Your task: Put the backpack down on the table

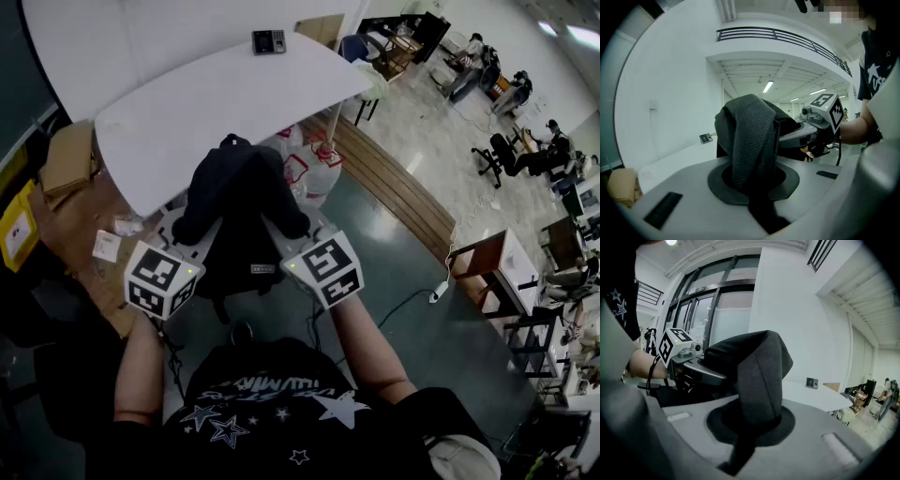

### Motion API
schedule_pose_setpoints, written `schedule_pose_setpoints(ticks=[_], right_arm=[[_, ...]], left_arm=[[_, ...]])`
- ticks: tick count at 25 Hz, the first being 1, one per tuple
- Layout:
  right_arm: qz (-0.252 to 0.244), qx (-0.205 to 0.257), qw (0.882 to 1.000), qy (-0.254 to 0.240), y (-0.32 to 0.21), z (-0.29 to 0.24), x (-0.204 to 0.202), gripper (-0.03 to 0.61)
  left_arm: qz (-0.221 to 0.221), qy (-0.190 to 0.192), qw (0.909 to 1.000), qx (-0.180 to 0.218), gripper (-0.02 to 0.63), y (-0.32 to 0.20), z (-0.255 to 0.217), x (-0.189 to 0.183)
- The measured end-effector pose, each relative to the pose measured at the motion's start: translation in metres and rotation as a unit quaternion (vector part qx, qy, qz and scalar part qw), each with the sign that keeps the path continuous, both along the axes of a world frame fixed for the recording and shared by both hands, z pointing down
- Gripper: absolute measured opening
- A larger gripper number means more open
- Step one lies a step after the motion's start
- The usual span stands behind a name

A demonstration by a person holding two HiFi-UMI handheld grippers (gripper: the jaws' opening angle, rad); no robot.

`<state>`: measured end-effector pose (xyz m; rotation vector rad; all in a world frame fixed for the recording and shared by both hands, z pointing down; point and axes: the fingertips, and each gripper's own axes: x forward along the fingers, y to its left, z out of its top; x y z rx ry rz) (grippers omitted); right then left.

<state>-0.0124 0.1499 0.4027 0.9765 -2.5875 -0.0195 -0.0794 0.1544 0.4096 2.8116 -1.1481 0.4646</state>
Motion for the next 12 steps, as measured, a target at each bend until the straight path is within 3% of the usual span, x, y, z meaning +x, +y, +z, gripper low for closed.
schedule_pose_setpoints(ticks=[12], right_arm=[[0.006,0.004,1.000,0.004,0.0035,-0.0001,0.0026,0.014]], left_arm=[[0.002,0.011,0.9999,0.002,0.048,0.0038,0.0012,0.0025]])
